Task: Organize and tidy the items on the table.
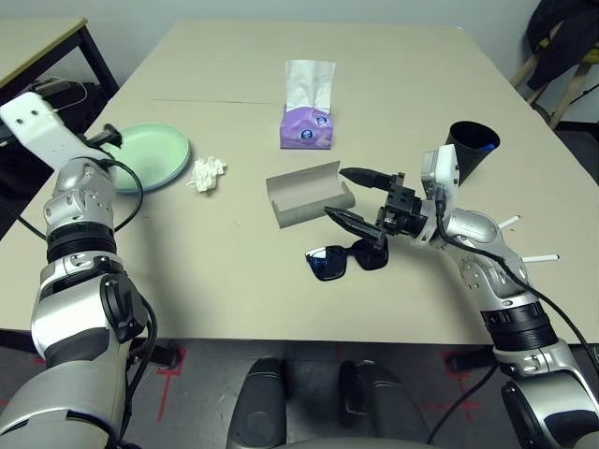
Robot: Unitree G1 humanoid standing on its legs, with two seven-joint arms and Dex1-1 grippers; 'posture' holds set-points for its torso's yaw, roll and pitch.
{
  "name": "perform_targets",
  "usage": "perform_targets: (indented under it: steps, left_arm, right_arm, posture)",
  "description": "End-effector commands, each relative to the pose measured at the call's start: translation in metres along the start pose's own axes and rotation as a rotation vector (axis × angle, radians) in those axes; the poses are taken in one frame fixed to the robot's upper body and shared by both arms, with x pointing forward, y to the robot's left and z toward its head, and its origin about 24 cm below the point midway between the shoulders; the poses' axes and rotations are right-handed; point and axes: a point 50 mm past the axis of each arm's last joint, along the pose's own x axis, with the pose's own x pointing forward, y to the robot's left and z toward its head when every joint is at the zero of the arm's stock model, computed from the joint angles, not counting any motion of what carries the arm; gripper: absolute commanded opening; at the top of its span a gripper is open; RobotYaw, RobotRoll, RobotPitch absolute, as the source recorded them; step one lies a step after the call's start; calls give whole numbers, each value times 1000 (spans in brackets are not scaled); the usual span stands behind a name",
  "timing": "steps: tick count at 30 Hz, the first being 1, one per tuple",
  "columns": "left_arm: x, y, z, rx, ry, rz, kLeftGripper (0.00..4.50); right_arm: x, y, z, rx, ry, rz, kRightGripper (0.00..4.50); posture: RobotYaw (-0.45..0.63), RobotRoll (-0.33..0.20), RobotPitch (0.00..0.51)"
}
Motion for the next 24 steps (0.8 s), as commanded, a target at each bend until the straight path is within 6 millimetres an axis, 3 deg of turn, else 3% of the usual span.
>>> perform_targets:
  steps: [1, 9, 24]
  left_arm:
    - [-3, -3, -10, 140, 87, -144, 4486]
    - [-4, -11, -23, 352, 186, -361, 4486]
    - [-13, -27, -36, 304, 248, -637, 4486]
  right_arm:
    - [-2, -2, 6, -13, -11, -11, 4500]
    - [-2, -4, 8, -13, -12, -24, 4500]
    - [-4, -4, 8, -15, -4, -29, 4500]
  posture:
    - [168, 0, 113]
    - [160, 0, 111]
    - [152, 0, 110]
